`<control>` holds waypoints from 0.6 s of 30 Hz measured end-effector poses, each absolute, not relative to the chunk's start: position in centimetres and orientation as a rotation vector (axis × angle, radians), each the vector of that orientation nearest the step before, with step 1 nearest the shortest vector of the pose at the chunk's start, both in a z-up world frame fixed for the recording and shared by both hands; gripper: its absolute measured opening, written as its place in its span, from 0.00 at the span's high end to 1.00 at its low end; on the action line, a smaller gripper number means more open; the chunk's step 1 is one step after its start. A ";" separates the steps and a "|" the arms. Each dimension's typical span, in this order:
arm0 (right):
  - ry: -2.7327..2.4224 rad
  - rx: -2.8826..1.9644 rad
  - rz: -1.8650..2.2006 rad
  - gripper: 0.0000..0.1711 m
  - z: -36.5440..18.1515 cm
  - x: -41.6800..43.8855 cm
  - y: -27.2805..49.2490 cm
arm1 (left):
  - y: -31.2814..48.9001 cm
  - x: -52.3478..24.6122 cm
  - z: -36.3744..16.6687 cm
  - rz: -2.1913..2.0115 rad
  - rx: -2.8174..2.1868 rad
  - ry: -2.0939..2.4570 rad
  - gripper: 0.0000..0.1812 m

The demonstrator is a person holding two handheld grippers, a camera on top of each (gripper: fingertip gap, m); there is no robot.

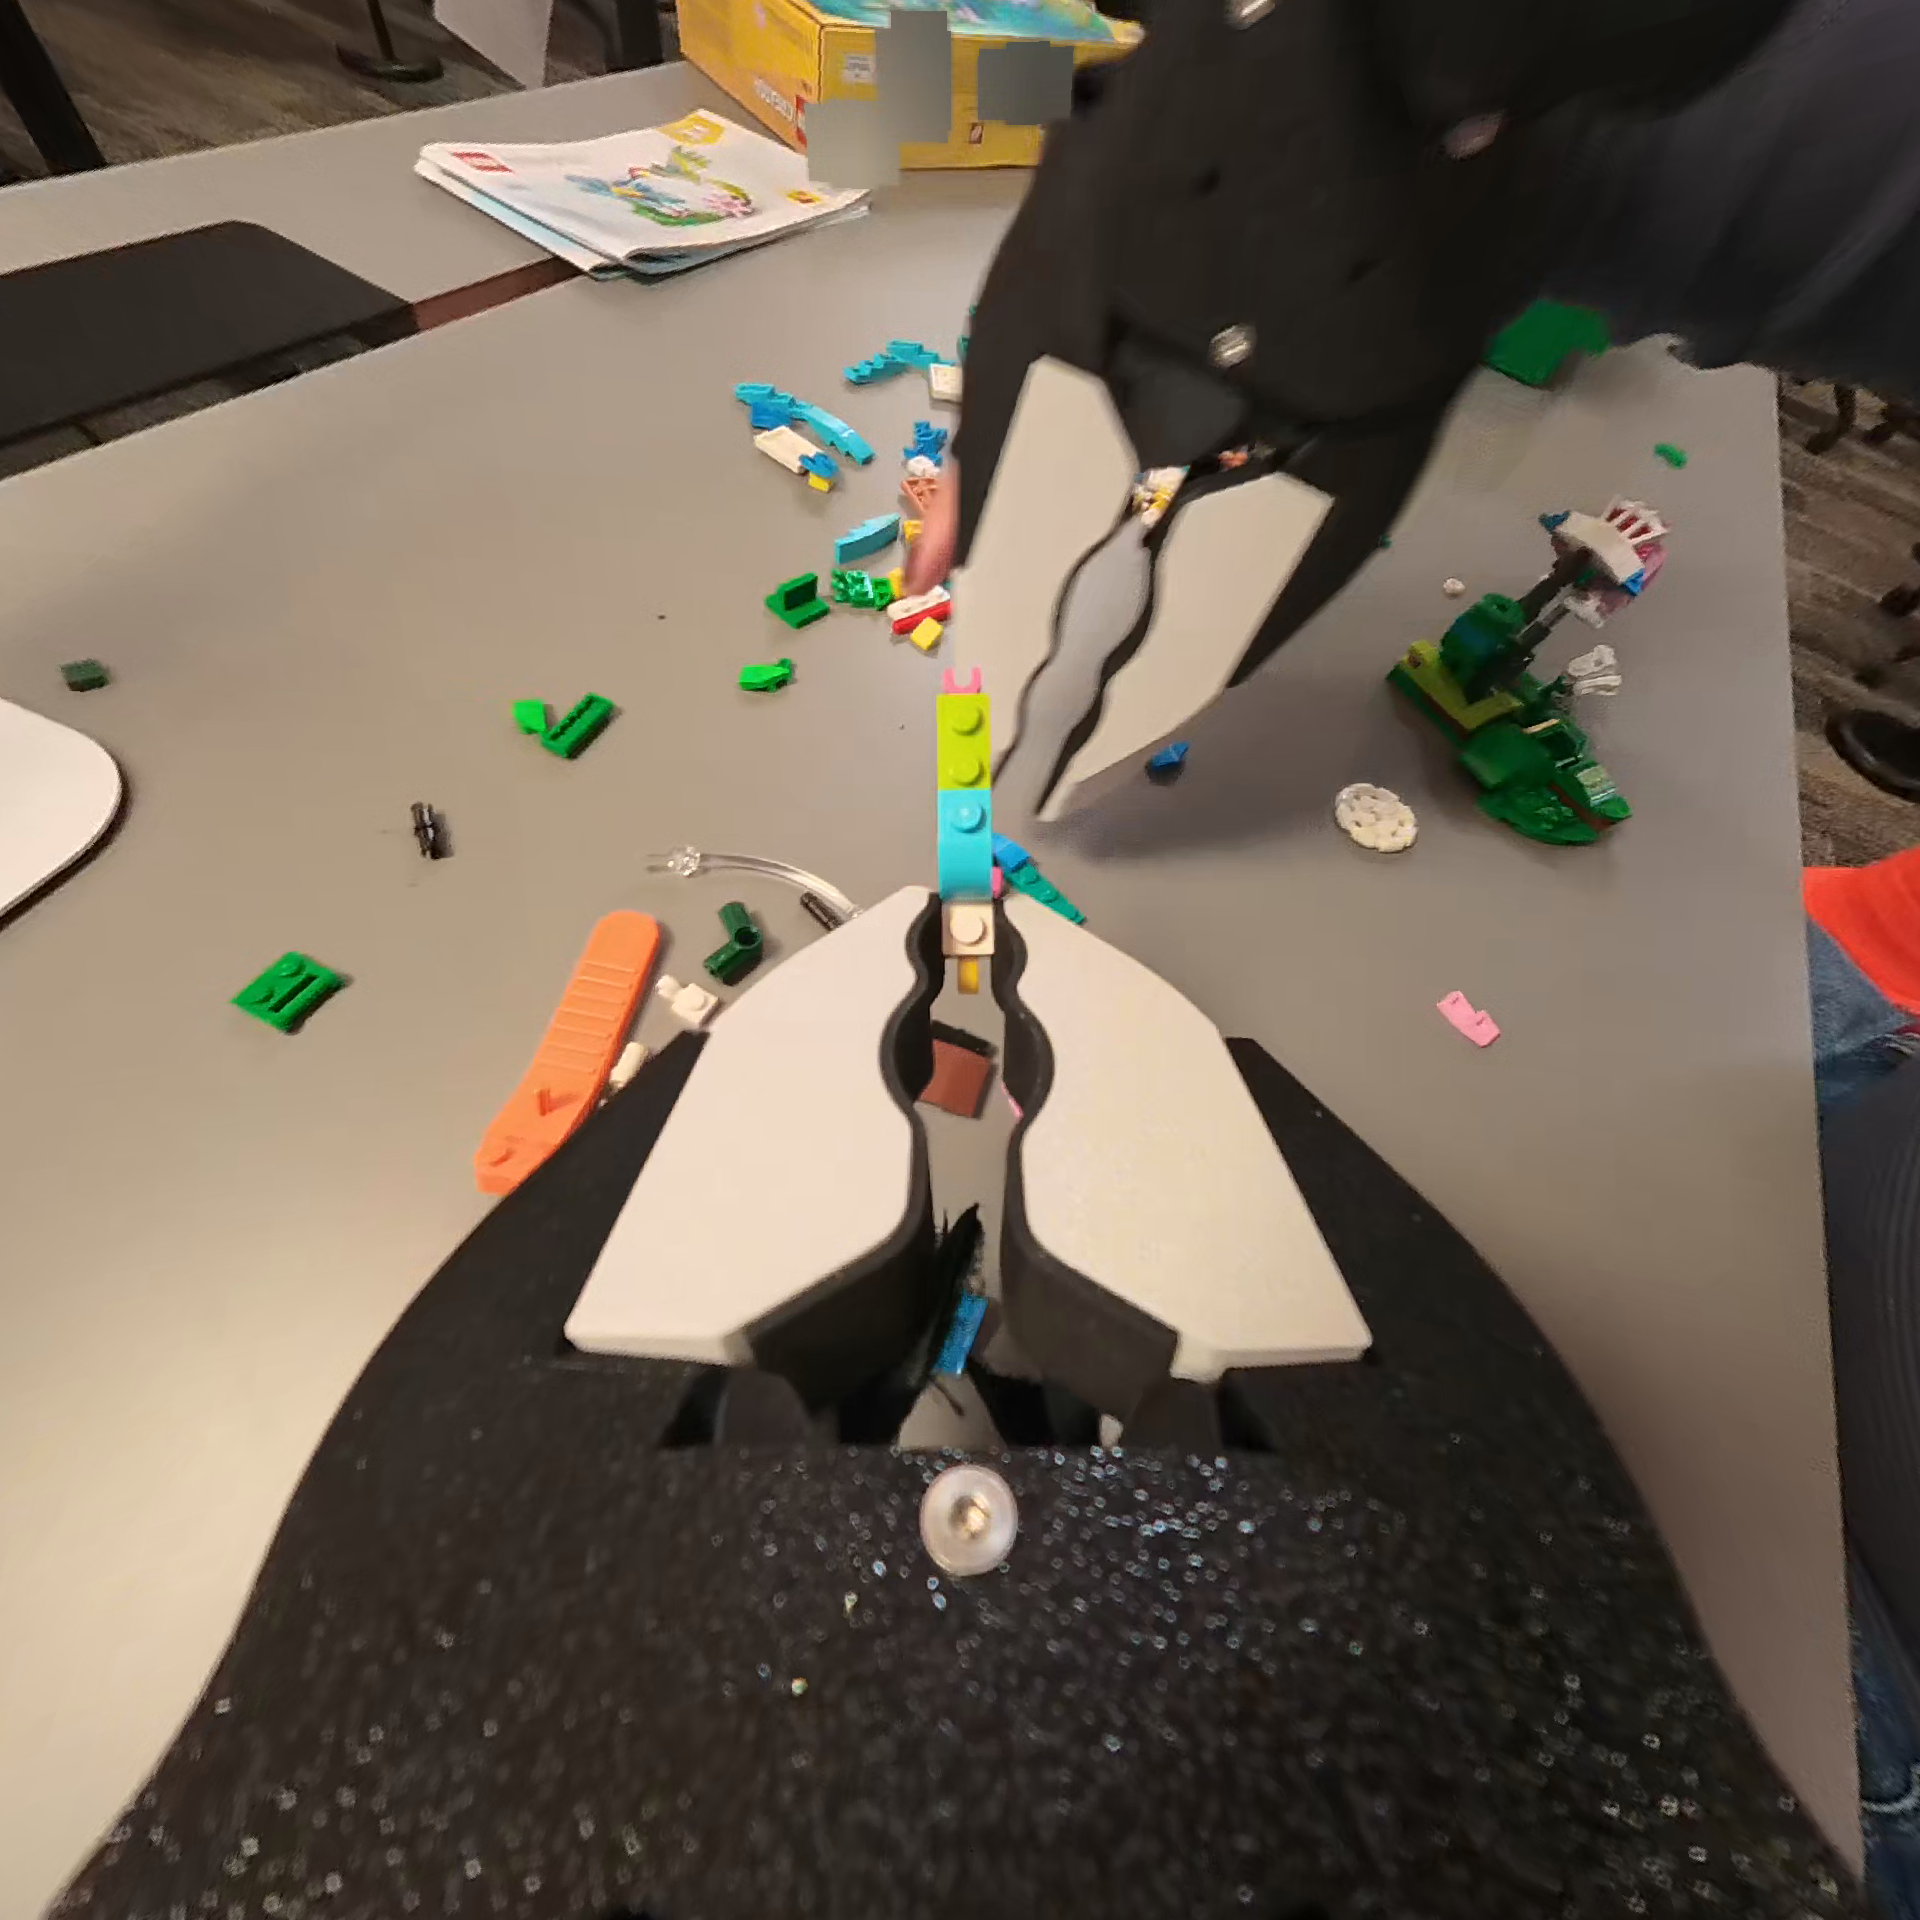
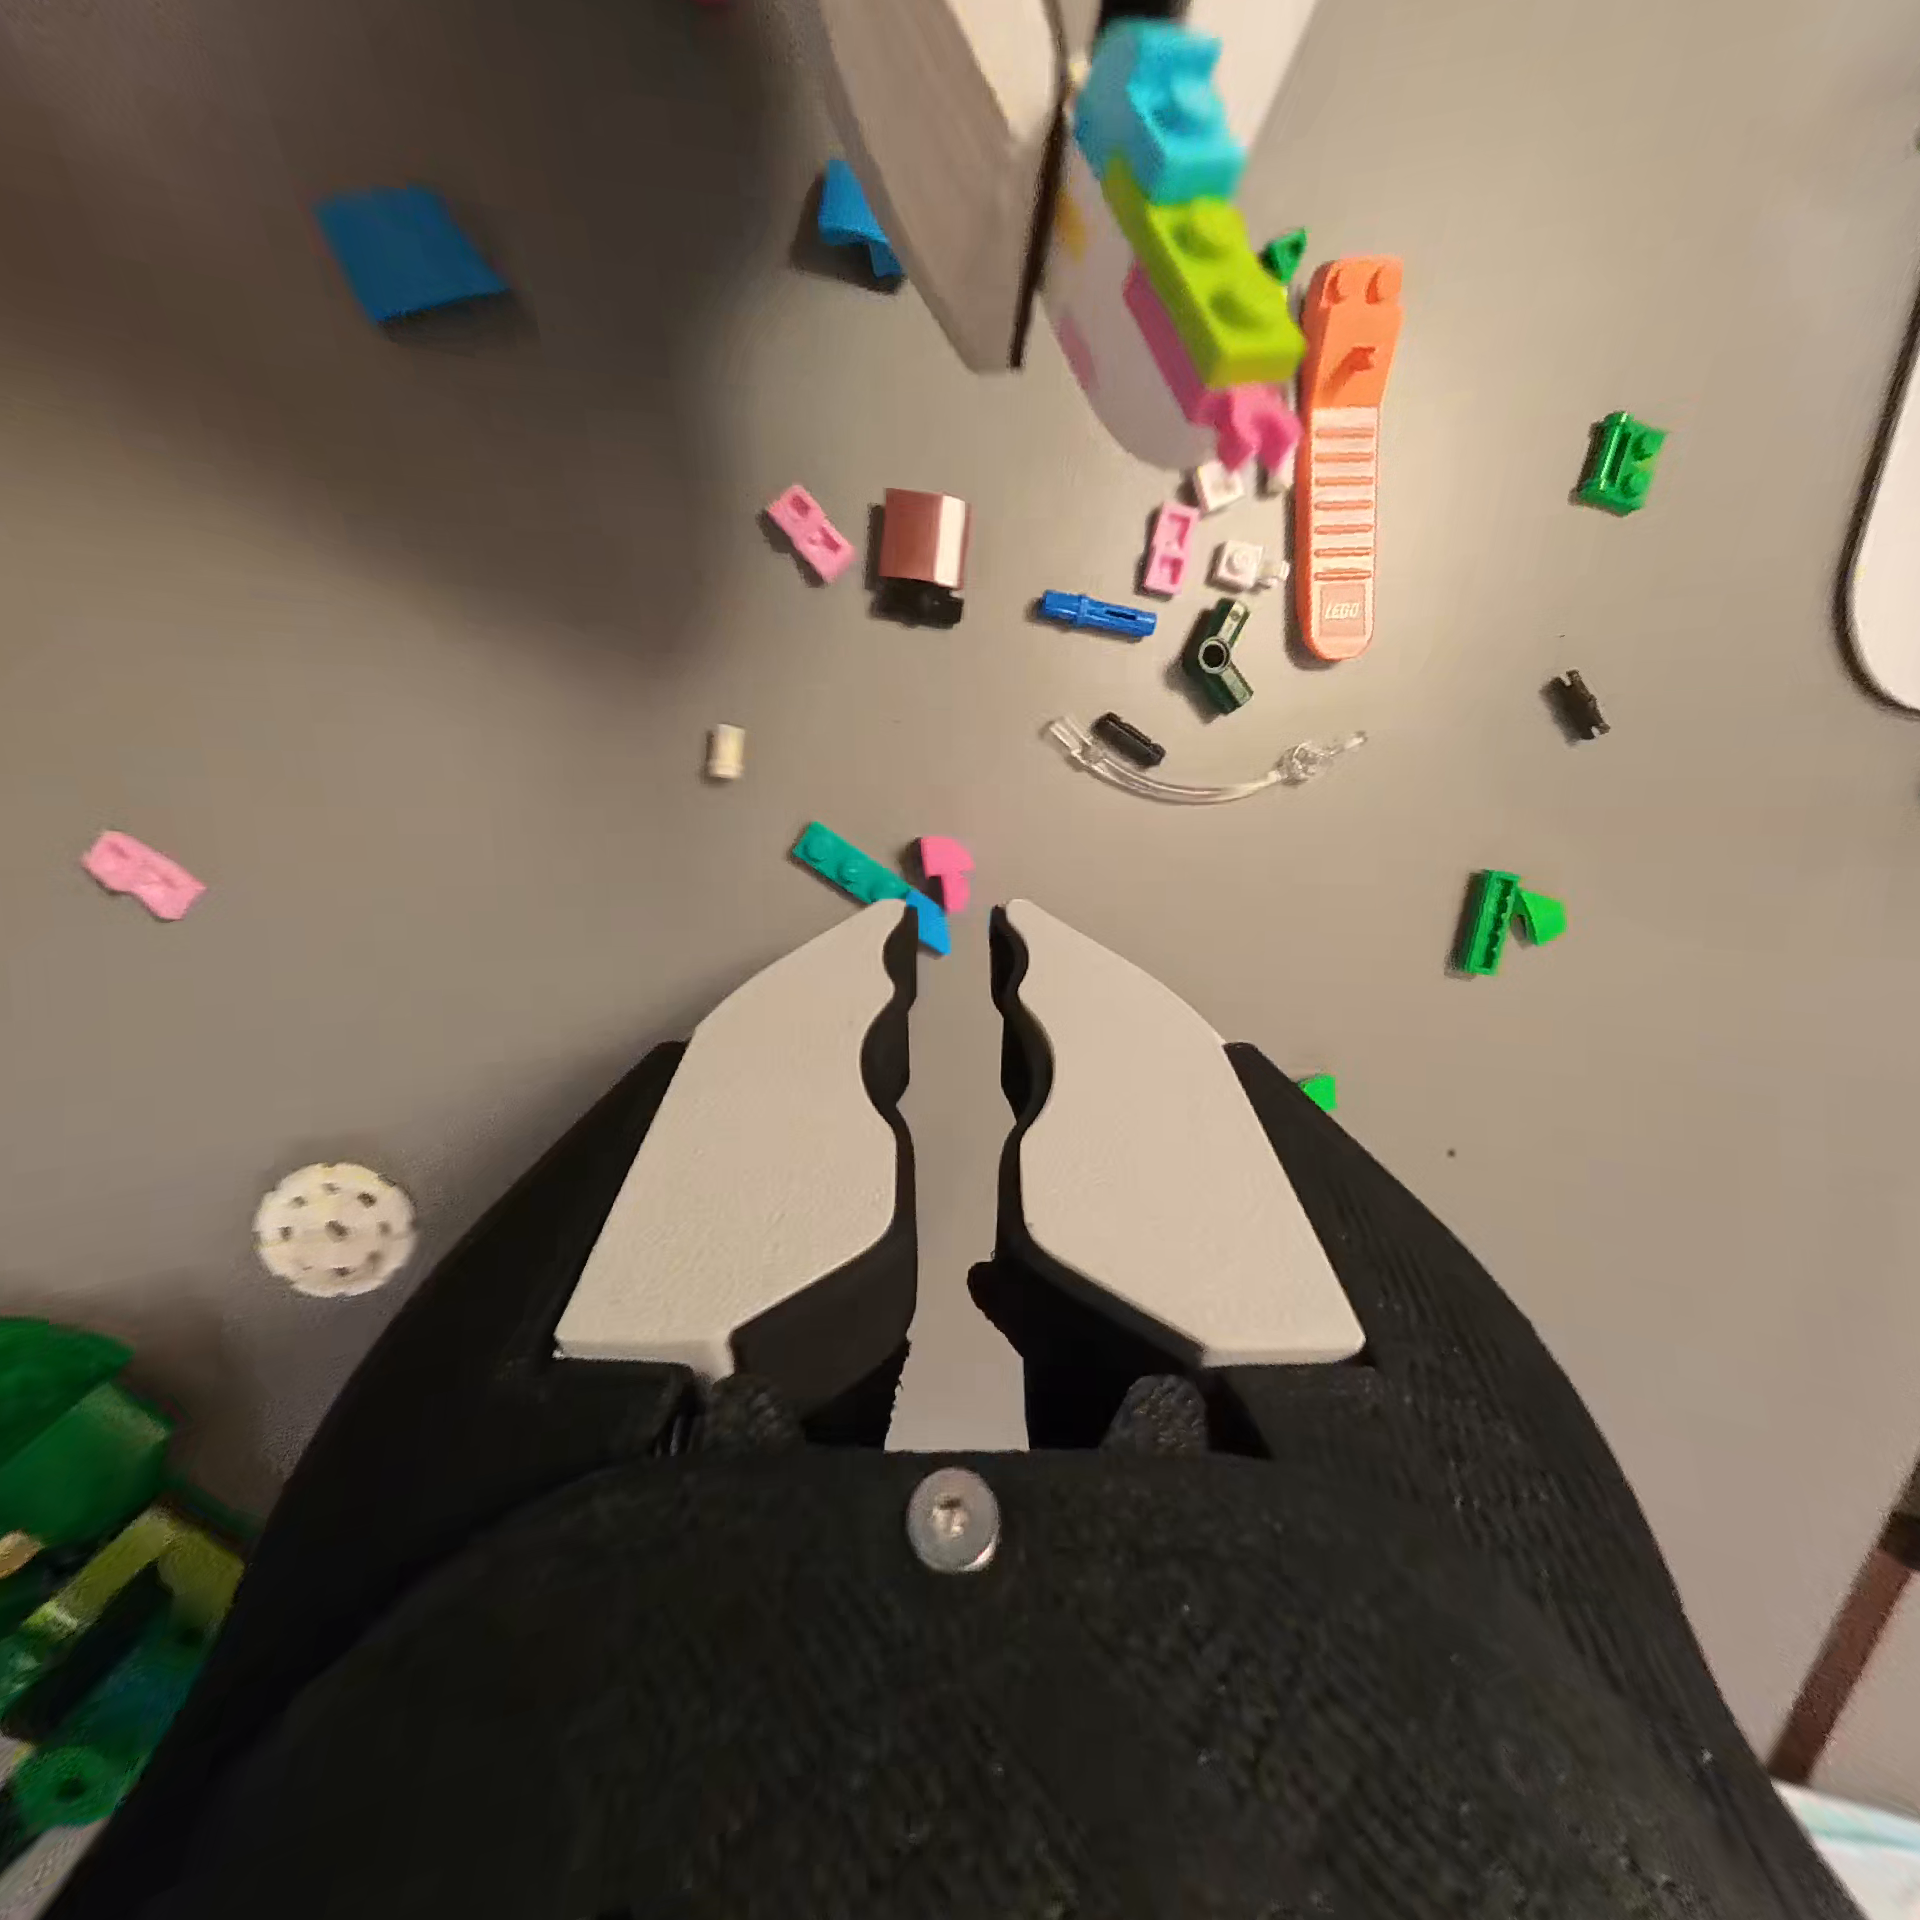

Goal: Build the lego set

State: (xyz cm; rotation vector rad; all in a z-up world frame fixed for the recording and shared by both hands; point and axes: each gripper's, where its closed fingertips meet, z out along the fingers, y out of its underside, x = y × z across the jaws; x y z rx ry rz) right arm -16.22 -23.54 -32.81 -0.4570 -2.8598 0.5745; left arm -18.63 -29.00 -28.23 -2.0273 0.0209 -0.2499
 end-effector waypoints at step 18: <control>-3.071 -0.489 0.559 1.00 -33.6 -15.7 -22.3 | -28.9 -17.3 -30.6 -0.301 -2.151 0.102 0.96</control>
